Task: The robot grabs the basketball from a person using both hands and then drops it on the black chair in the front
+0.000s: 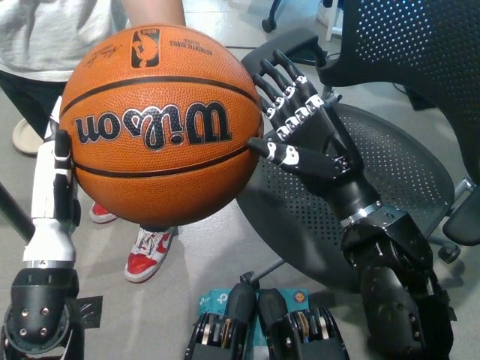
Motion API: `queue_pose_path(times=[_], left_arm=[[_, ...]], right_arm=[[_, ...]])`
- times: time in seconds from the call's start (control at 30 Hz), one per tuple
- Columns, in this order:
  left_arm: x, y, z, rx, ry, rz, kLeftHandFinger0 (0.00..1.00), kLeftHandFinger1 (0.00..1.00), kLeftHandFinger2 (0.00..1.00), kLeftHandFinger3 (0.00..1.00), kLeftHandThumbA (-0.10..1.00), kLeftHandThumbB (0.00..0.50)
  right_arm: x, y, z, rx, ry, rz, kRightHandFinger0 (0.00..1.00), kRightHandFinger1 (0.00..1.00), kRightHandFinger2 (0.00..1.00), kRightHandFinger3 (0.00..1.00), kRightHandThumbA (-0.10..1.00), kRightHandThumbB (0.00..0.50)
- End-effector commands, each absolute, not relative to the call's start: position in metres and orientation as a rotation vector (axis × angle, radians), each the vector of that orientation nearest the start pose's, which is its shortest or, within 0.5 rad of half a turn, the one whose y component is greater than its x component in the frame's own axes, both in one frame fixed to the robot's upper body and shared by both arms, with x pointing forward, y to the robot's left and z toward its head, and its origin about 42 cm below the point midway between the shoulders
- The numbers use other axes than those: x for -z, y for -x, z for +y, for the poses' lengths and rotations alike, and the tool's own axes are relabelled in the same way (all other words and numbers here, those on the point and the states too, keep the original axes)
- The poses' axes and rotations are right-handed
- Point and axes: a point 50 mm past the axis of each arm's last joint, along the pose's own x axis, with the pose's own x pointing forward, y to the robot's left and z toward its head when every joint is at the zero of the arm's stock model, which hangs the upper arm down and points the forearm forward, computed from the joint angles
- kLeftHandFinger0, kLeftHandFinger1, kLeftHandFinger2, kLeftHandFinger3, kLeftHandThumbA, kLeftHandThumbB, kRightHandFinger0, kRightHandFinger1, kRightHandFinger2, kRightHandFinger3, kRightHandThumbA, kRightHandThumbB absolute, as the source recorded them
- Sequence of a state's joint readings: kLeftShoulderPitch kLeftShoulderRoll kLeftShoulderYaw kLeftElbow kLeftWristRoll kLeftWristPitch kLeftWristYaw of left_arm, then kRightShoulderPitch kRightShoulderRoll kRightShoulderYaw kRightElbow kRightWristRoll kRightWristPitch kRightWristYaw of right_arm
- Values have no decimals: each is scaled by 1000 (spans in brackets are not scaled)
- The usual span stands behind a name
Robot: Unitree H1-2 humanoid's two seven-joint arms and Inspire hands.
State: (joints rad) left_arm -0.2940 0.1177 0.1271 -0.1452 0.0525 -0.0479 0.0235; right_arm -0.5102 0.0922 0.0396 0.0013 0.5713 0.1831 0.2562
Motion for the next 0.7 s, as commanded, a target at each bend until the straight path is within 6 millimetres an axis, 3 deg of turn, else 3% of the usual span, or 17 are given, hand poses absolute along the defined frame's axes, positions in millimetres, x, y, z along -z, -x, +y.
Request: queue_pose_path(times=[0.0,0.03,0.13,0.37,0.47,0.6,0.63,0.67], left_arm=[[-256,-360,248,-61,-165,-552,1000,1000,1000,1000,1000,212],[-258,-358,247,-54,-158,-557,1000,1000,1000,1000,1000,206],[-260,-357,244,-47,-152,-562,1000,1000,1000,1000,1000,207],[-263,-359,239,-41,-163,-587,1000,1000,1000,1000,1000,190],[-263,-363,228,-33,-176,-587,1000,1000,1000,1000,1000,185],[-263,-364,227,-33,-176,-587,1000,1000,1000,1000,1000,187],[-261,-367,218,-14,-193,-567,1000,1000,1000,1000,1000,207],[-260,-369,213,0,-191,-558,1000,1000,1000,1000,1000,216]], right_arm=[[-294,-399,-87,-774,-635,-378,1000,1000,1000,1000,1000,500],[-290,-403,-85,-741,-540,-376,1000,1000,1000,1000,1000,486],[-286,-408,-81,-725,-480,-377,1000,1000,1000,1000,1000,485],[-283,-416,-69,-699,-431,-365,1000,1000,1000,1000,1000,481],[-280,-424,-40,-595,-252,-406,1000,1000,1000,1000,1000,452],[-279,-425,-37,-585,-227,-418,1000,1000,1000,1000,1000,449],[-275,-430,-17,-581,-196,-397,1000,1000,1000,1000,1000,417],[-274,-431,-7,-584,-203,-394,1000,1000,1000,1000,1000,434]])
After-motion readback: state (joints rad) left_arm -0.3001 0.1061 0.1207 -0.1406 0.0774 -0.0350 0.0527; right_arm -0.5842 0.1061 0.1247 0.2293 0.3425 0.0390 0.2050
